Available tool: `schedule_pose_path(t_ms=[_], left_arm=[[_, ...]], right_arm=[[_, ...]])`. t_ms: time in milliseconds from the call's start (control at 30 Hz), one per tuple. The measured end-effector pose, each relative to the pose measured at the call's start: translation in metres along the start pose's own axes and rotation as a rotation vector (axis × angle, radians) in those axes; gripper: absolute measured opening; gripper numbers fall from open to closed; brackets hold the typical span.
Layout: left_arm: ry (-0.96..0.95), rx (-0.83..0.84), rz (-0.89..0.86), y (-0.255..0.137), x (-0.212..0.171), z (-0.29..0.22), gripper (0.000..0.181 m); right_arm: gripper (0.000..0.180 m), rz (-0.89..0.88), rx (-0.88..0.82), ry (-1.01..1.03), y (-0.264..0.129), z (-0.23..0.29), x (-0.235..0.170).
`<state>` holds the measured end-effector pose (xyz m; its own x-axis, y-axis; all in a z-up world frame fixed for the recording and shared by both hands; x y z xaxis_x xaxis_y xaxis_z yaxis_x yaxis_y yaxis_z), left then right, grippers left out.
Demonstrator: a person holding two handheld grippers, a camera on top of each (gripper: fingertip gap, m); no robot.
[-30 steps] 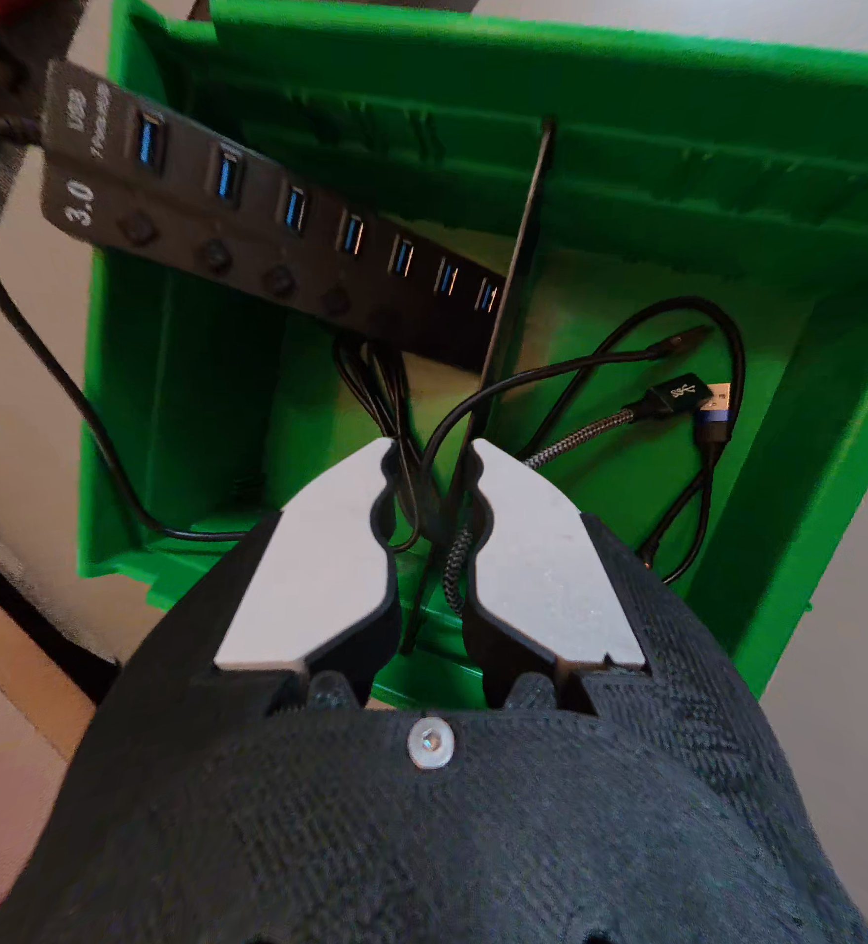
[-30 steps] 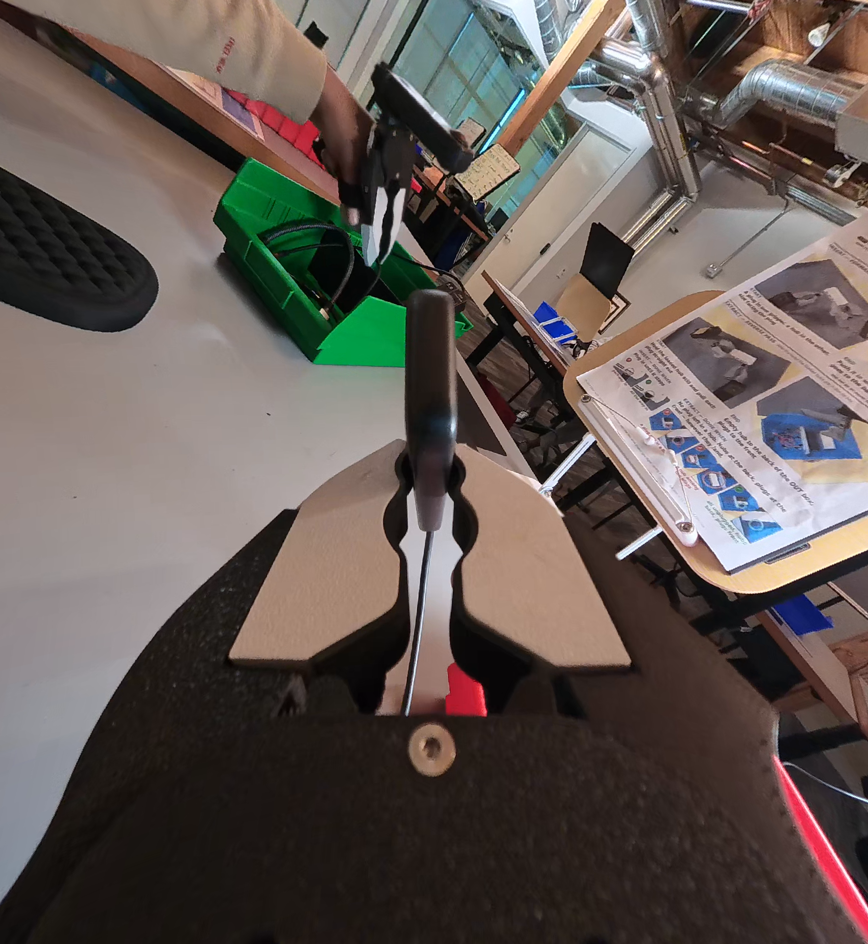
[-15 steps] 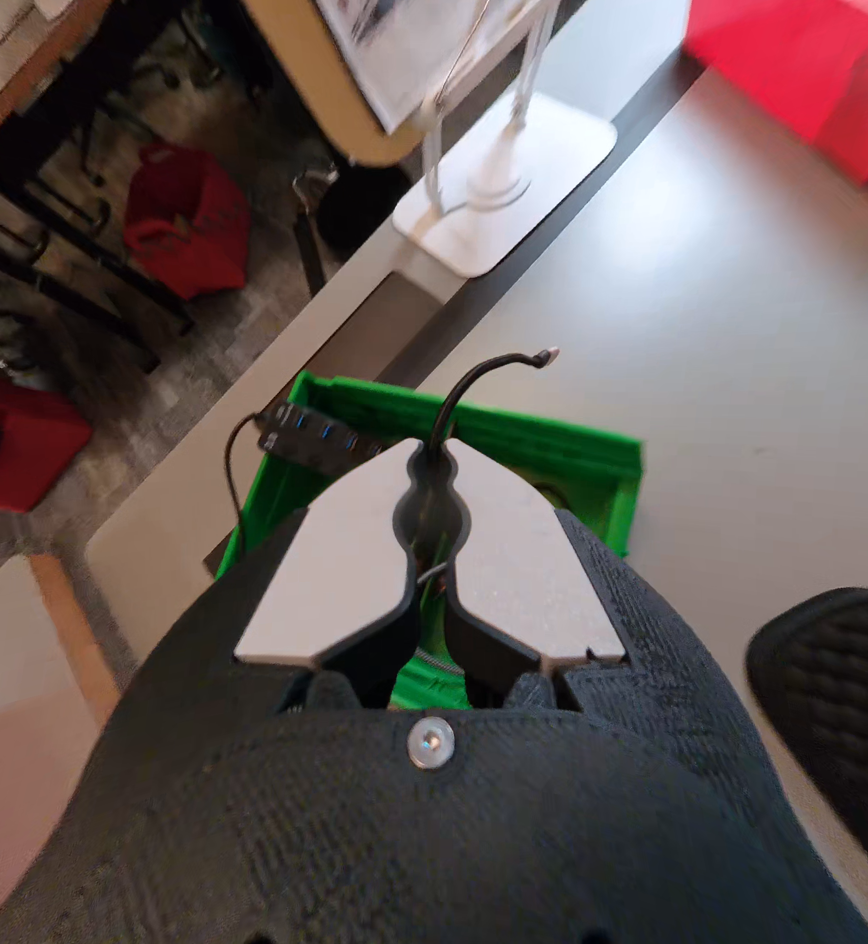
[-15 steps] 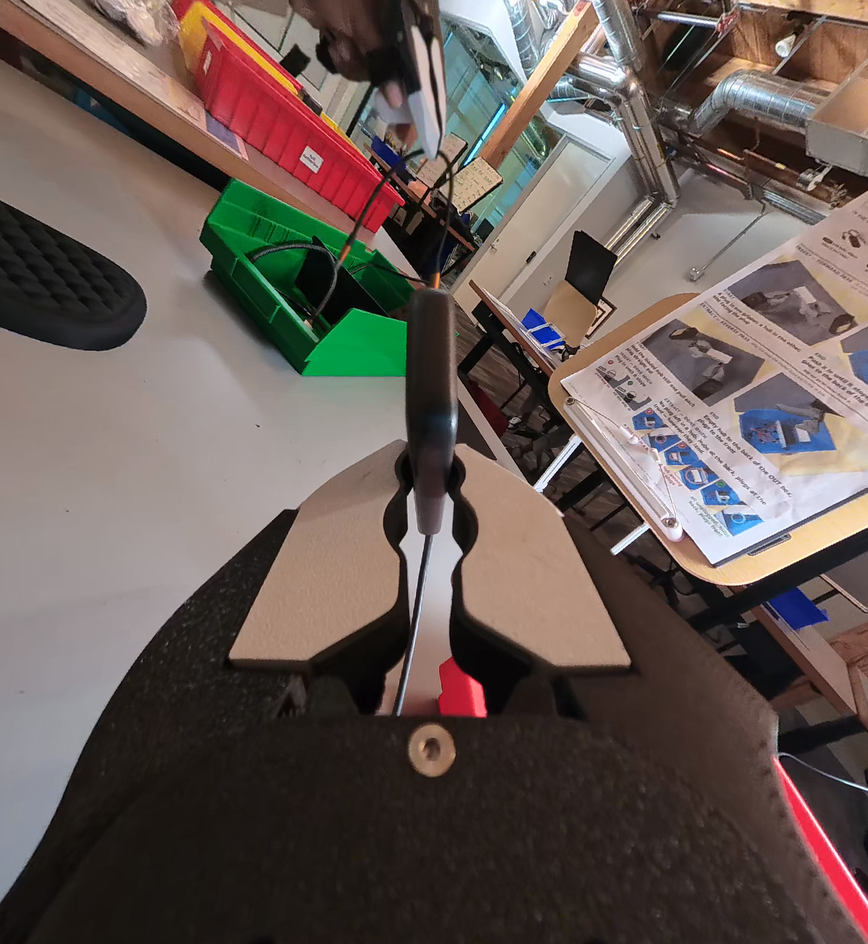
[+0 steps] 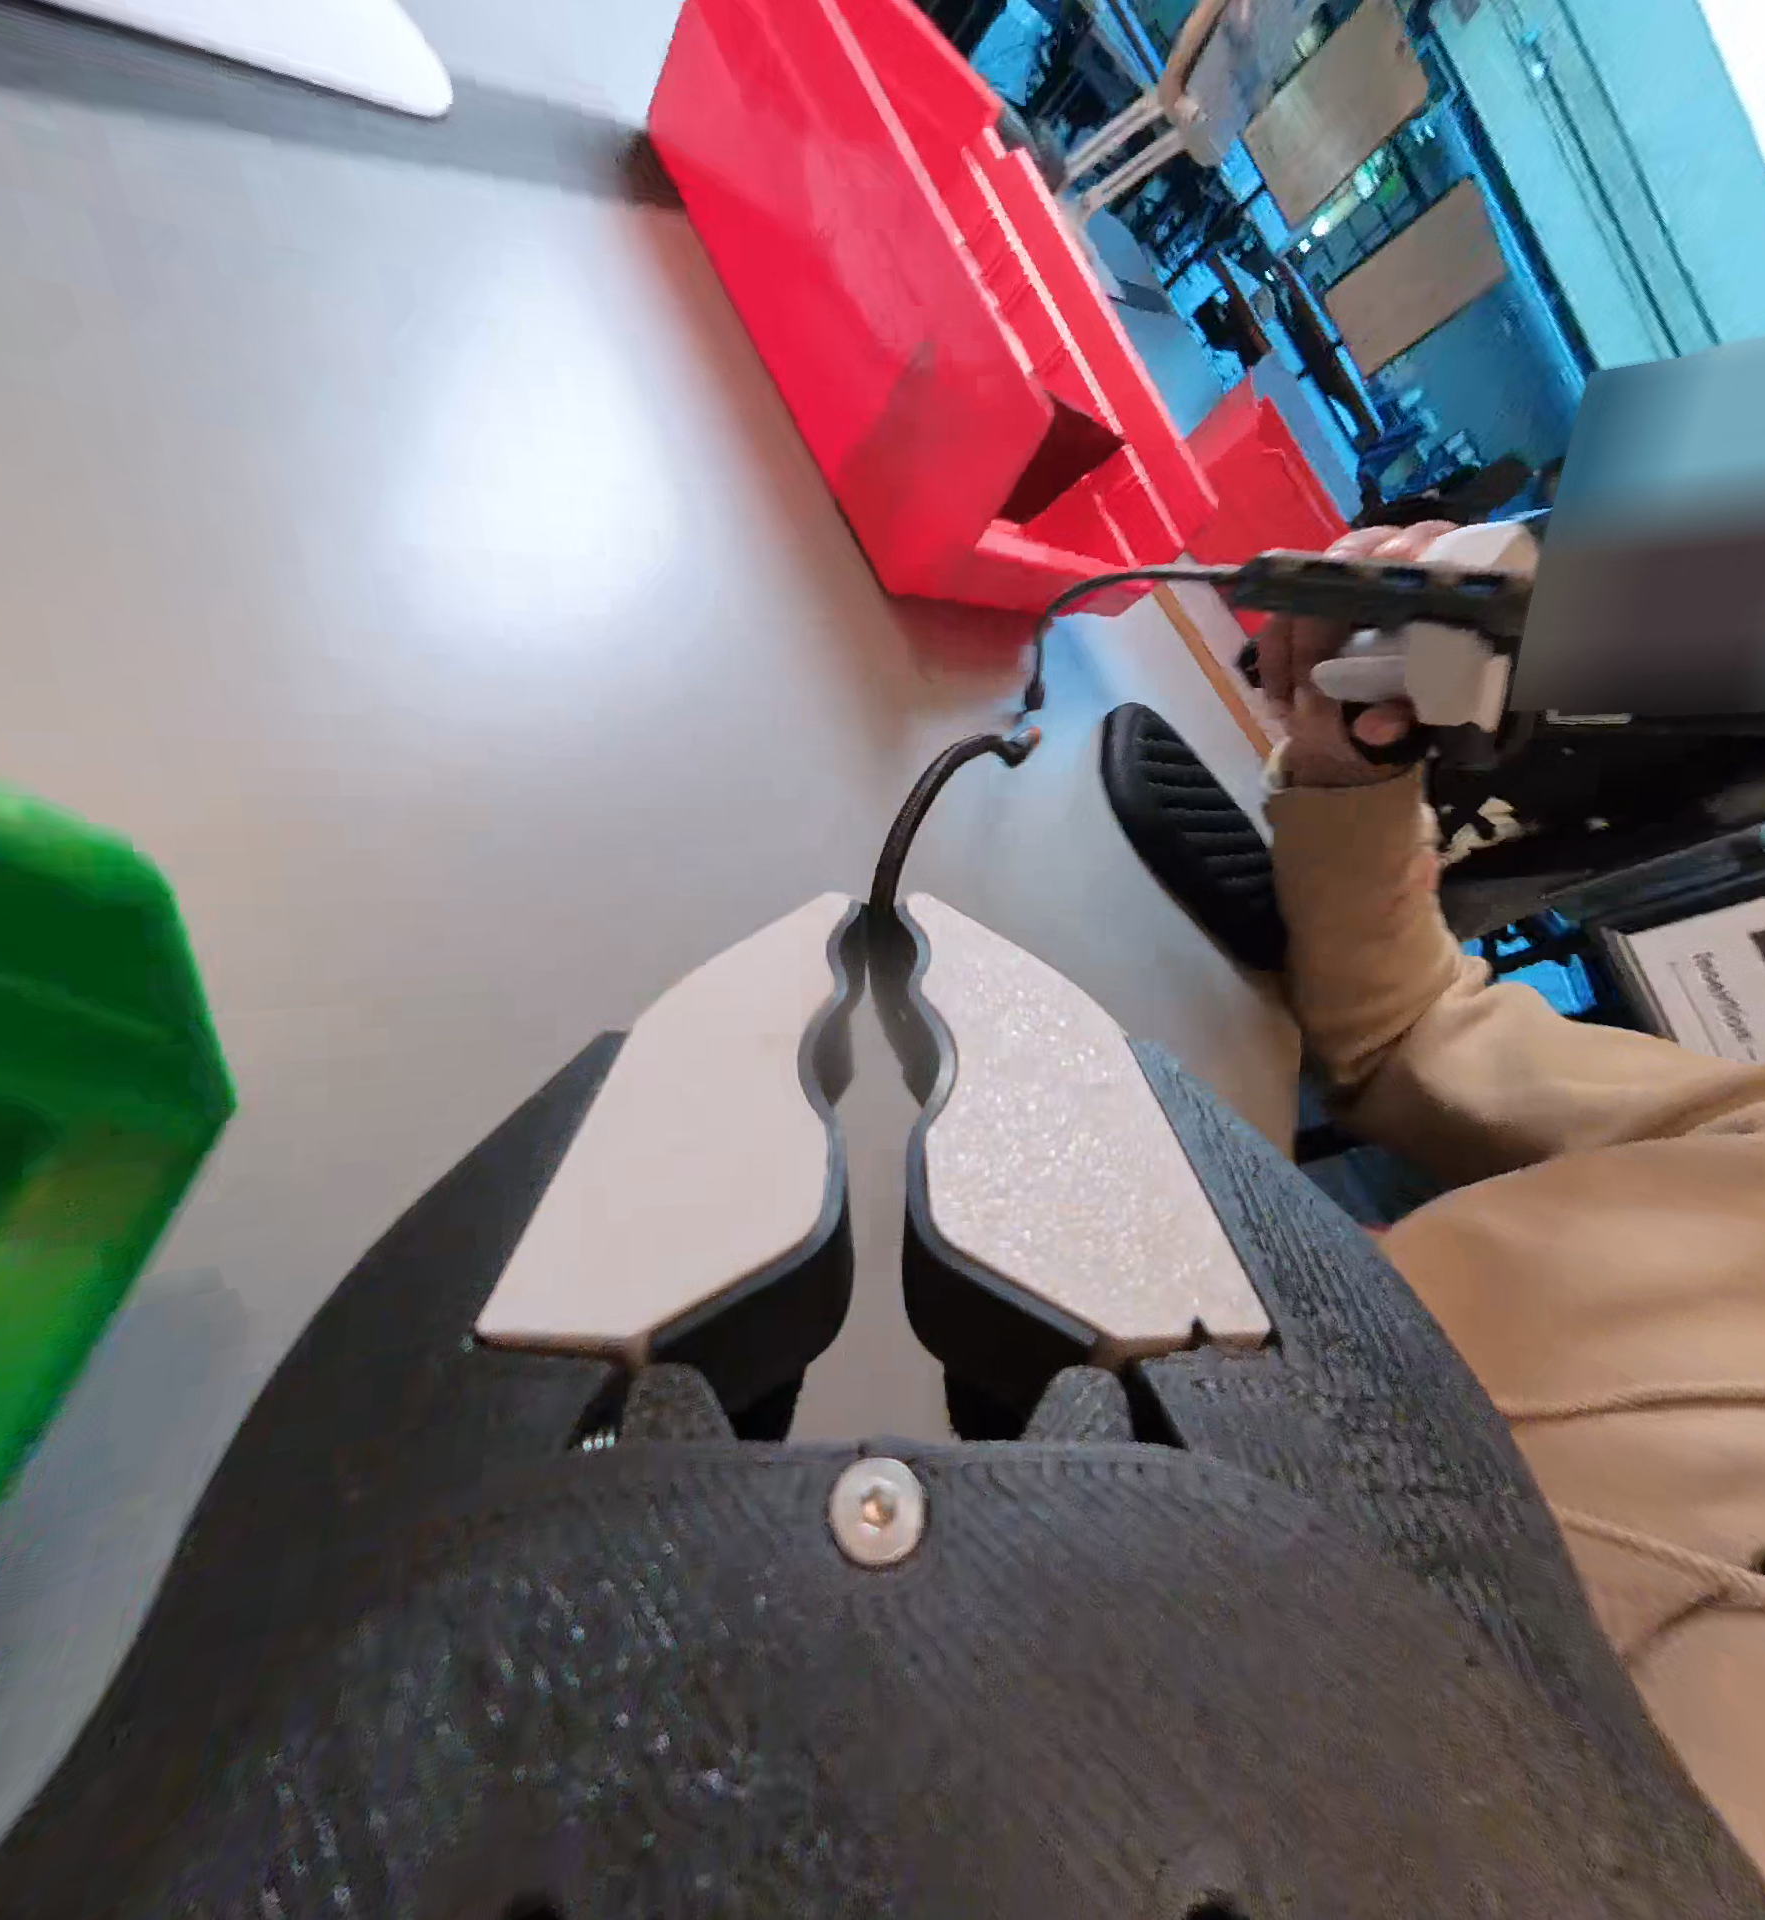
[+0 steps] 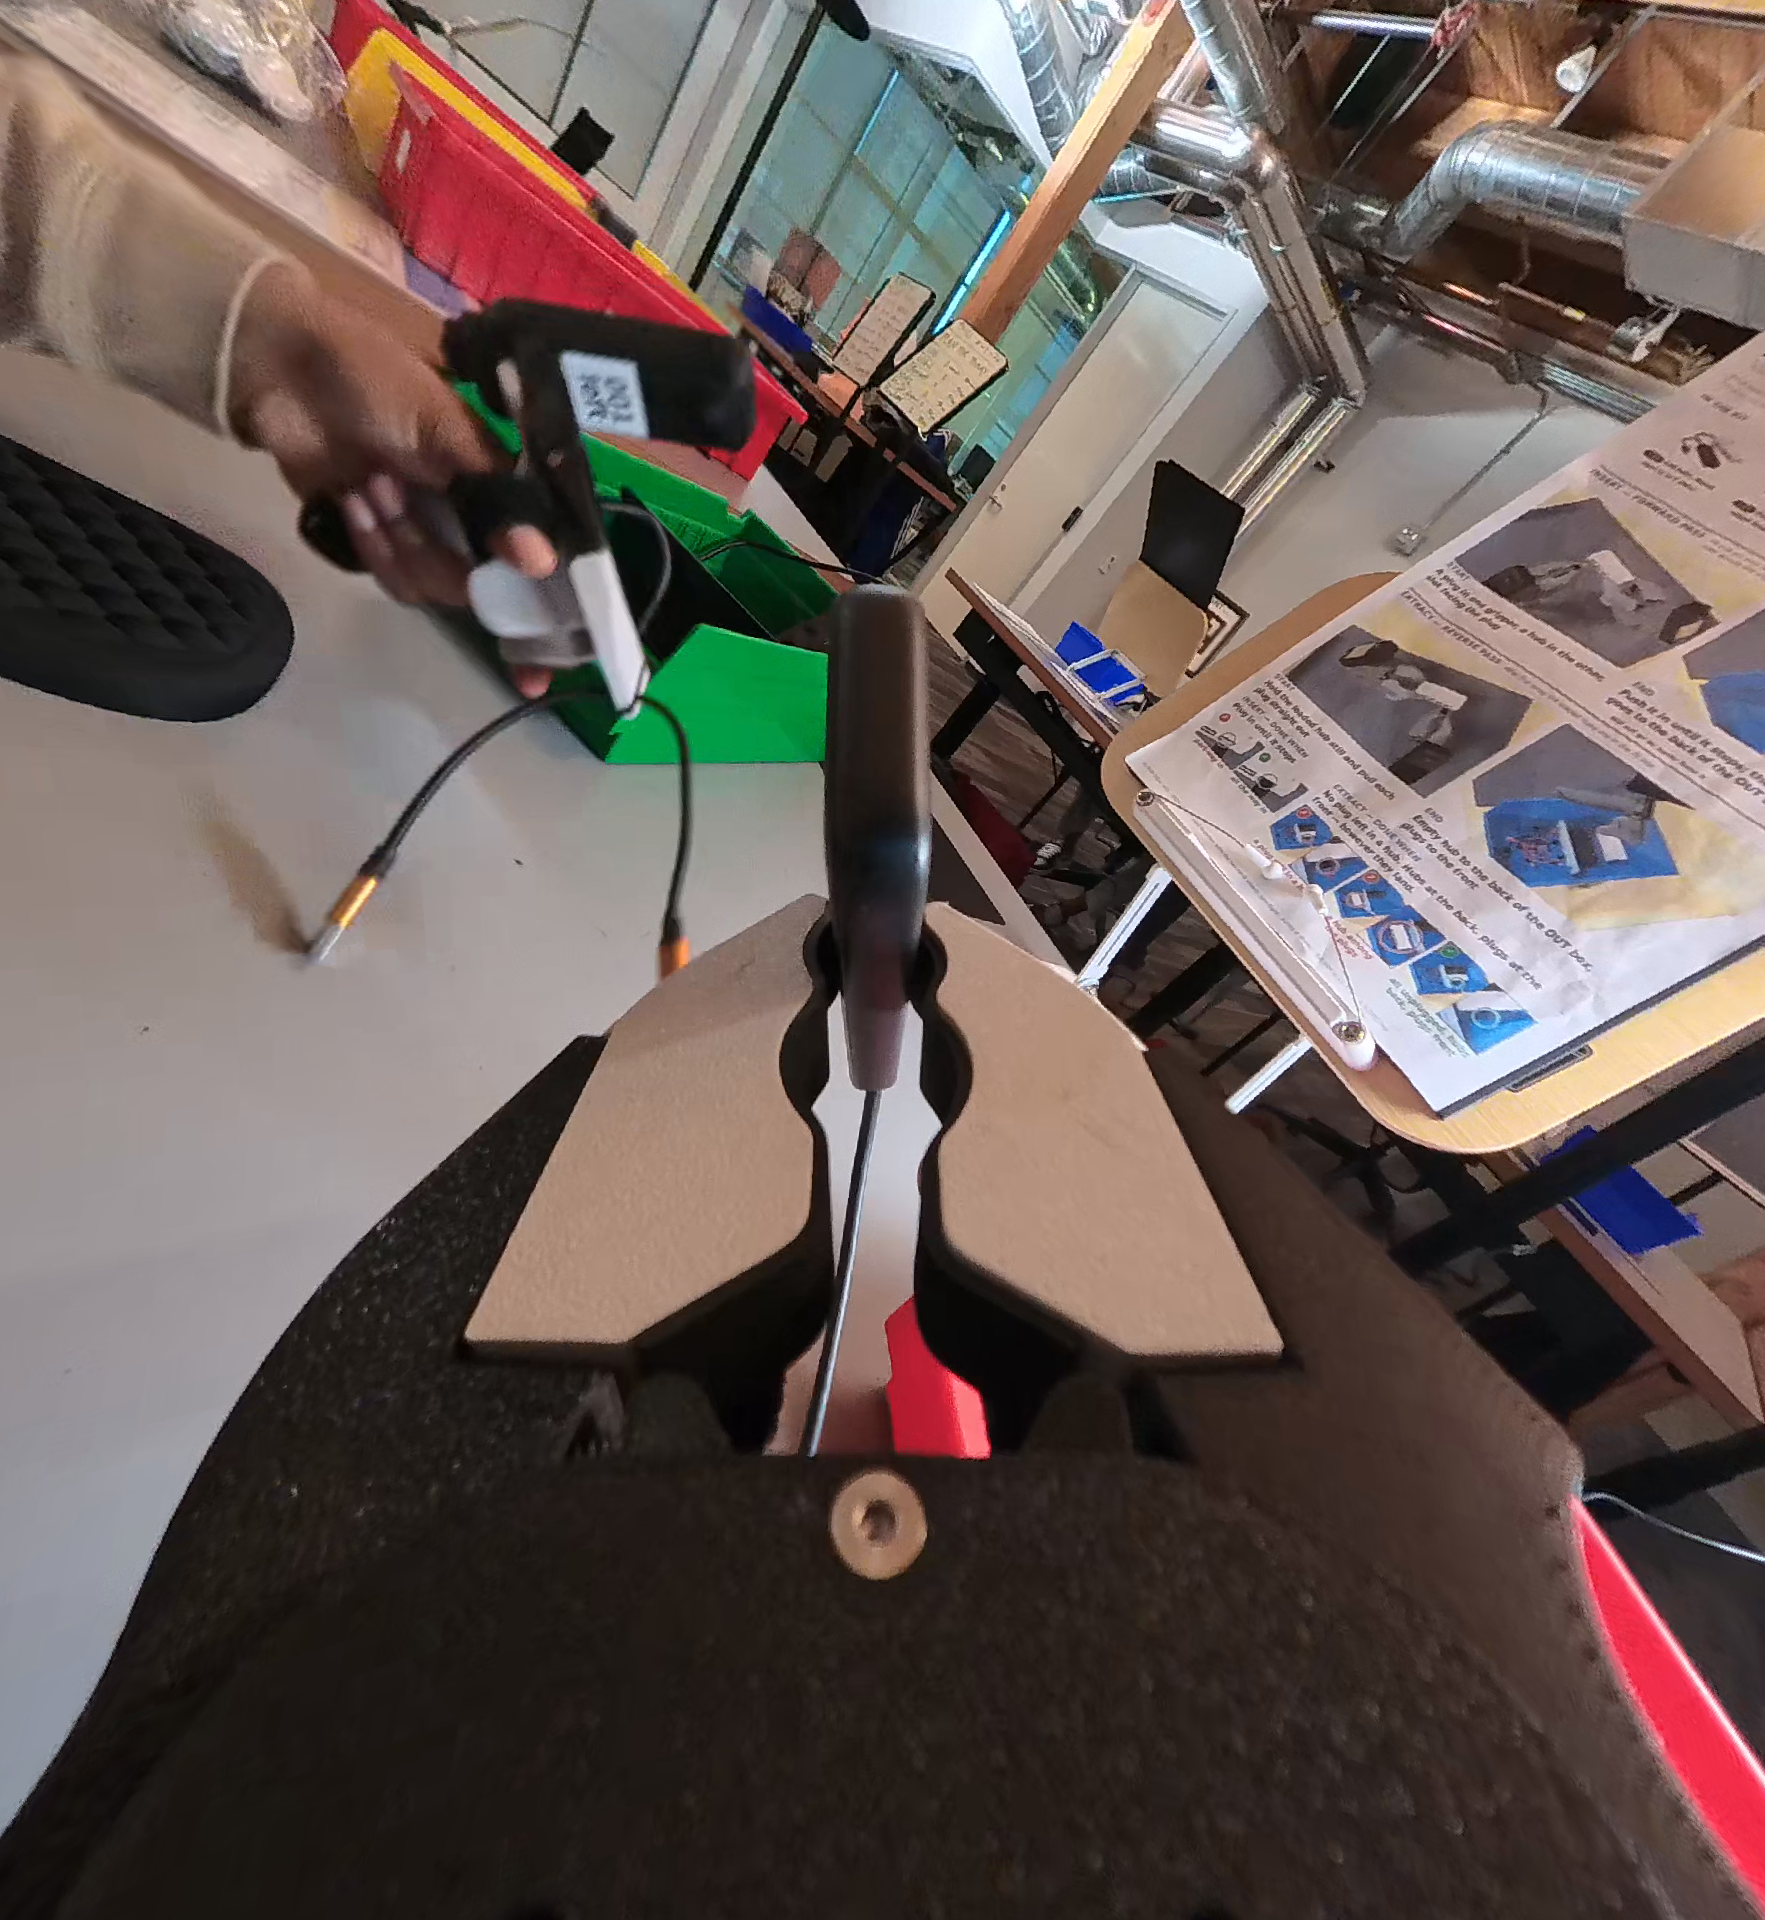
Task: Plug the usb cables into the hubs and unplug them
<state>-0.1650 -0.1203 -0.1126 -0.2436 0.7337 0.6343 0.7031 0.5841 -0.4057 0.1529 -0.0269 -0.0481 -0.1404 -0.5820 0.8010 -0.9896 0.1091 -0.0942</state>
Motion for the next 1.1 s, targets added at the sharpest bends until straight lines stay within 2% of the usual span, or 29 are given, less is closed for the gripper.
schedule_pose_path(t_ms=[133,200,300,367,567,700,900,1000,1100], left_arm=[[0.062,0.082,-0.033,0.006,-0.024,0.008,0.005],[0.213,0.193,-0.017,0.000,-0.026,0.006,0.020],[0.526,0.346,0.031,-0.007,-0.023,-0.008,0.030],[0.673,0.285,0.120,0.001,-0.028,-0.025,0.031],[0.915,0.093,0.487,0.057,-0.063,-0.046,0.036],[0.954,-0.030,0.626,0.083,-0.068,-0.045,0.035],[0.927,-0.142,0.699,0.093,-0.071,-0.040,0.024],[0.936,-0.150,0.645,0.093,-0.072,-0.040,0.019],[0.867,-0.283,0.489,0.084,-0.064,-0.047,0.014]], right_arm=[[0.012,0.001,0.003,0.005,0.000,0.000,-0.001],[0.012,0.001,0.007,0.006,0.000,0.000,-0.001],[0.012,0.001,0.019,0.007,0.001,0.002,-0.001],[0.012,-0.002,0.038,0.008,0.002,0.004,-0.001],[0.012,-0.013,0.104,0.017,0.003,0.010,-0.002],[0.012,-0.008,0.139,0.024,0.005,0.013,-0.004],[0.012,0.014,0.153,0.030,0.007,0.015,-0.009],[0.012,0.014,0.156,0.043,0.007,0.015,-0.011],[0.012,0.007,0.161,0.064,0.008,0.015,-0.012]])
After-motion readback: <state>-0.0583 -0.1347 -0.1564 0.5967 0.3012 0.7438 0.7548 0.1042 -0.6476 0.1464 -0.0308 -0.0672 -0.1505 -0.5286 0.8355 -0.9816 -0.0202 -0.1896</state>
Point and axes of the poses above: each gripper's, where its closed fingertips meet, y out along the fingers, x out of its top, z = x × y across the jaws, the point moved 7 cm from there along -y, back along the fingers, and after that the axes turned 5 degrees about z, right-handed, at the moved point
